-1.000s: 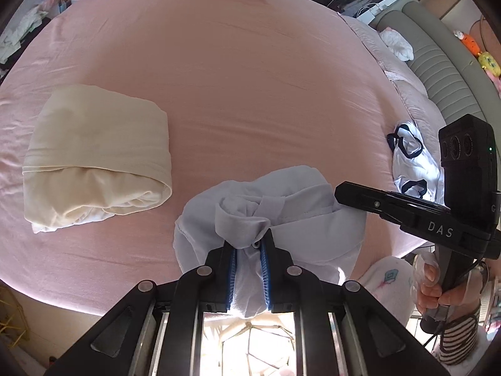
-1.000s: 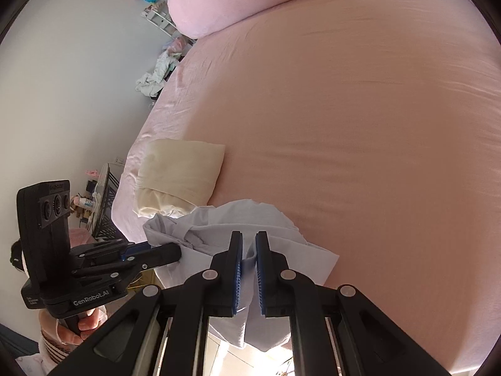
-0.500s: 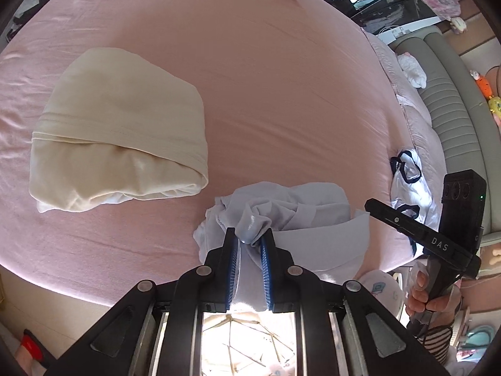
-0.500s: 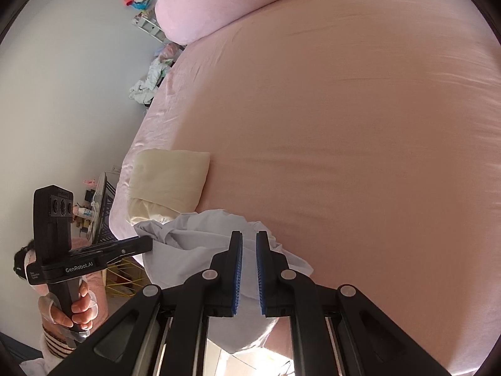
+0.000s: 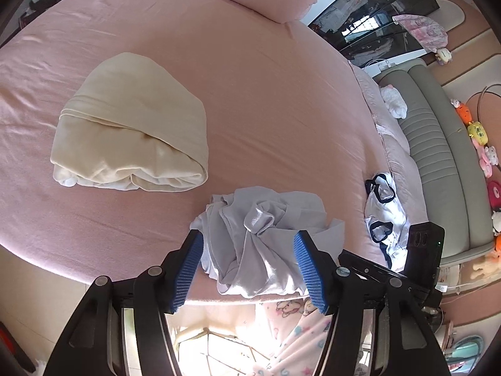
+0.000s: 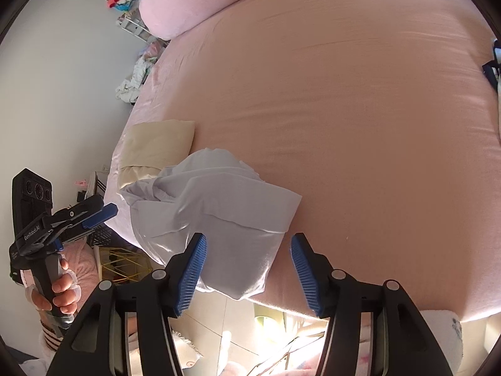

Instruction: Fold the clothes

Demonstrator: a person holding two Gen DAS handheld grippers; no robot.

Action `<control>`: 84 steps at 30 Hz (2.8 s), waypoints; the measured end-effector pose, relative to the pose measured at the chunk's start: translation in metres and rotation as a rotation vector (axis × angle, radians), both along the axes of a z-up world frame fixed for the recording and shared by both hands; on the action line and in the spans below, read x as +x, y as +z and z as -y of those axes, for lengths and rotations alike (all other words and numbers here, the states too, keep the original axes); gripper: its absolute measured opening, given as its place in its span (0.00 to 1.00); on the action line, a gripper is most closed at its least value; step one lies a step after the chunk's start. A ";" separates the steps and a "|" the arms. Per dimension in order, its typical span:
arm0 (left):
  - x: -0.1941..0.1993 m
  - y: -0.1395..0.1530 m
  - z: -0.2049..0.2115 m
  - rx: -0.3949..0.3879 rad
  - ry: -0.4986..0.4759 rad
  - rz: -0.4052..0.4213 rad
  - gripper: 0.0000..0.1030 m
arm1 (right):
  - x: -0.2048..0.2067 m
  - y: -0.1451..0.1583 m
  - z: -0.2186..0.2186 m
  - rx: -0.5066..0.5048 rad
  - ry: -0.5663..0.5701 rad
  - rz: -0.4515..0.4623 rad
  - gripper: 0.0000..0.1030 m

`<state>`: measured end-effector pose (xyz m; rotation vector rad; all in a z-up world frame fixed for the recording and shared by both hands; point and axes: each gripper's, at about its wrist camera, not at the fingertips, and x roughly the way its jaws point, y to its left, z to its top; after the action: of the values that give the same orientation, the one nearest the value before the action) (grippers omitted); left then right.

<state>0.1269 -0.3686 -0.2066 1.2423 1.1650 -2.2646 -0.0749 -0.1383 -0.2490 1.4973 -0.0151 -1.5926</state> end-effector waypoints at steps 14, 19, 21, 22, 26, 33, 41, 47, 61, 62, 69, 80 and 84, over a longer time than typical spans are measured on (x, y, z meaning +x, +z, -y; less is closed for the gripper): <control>0.022 -0.022 -0.052 -0.142 -0.089 0.009 0.56 | 0.050 -0.001 -0.011 0.083 0.086 -0.184 0.64; 0.016 -0.033 -0.065 -0.162 -0.116 0.045 0.56 | 0.066 -0.009 -0.006 0.137 0.145 -0.234 0.64; 0.013 -0.036 -0.067 -0.163 -0.129 0.053 0.56 | 0.071 -0.008 -0.001 0.150 0.168 -0.276 0.64; 0.012 -0.038 -0.068 -0.170 -0.132 0.059 0.56 | 0.072 -0.009 0.002 0.155 0.179 -0.299 0.64; 0.004 -0.043 -0.074 -0.224 -0.169 0.106 0.56 | 0.076 -0.012 0.016 0.176 0.211 -0.364 0.64; -0.006 -0.044 -0.079 -0.286 -0.205 0.106 0.56 | 0.079 -0.016 0.026 0.186 0.232 -0.428 0.64; -0.017 -0.048 -0.079 -0.348 -0.221 0.161 0.28 | 0.082 -0.018 0.034 0.267 0.266 -0.534 0.37; -0.005 -0.047 -0.048 -0.252 -0.115 0.142 0.28 | 0.068 -0.018 0.028 0.303 0.236 -0.560 0.37; 0.013 -0.062 -0.031 -0.282 -0.045 0.294 0.28 | 0.048 -0.028 0.019 0.321 0.208 -0.493 0.37; 0.016 -0.064 -0.031 -0.319 -0.032 0.340 0.28 | 0.046 -0.029 0.017 0.329 0.201 -0.493 0.37; 0.049 -0.031 -0.016 -0.073 0.029 0.116 0.37 | 0.033 -0.015 -0.001 0.235 0.182 -0.401 0.39; -0.020 0.005 -0.059 -0.224 -0.186 0.120 0.65 | 0.025 0.024 -0.005 0.140 0.107 -0.379 0.40; -0.034 0.002 -0.074 -0.228 -0.218 0.151 0.65 | 0.028 0.022 0.001 0.144 0.094 -0.372 0.40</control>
<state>0.0931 -0.2947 -0.2041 1.4762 0.7256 -2.3277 -0.0467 -0.1396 -0.2273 1.2663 0.3816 -1.8016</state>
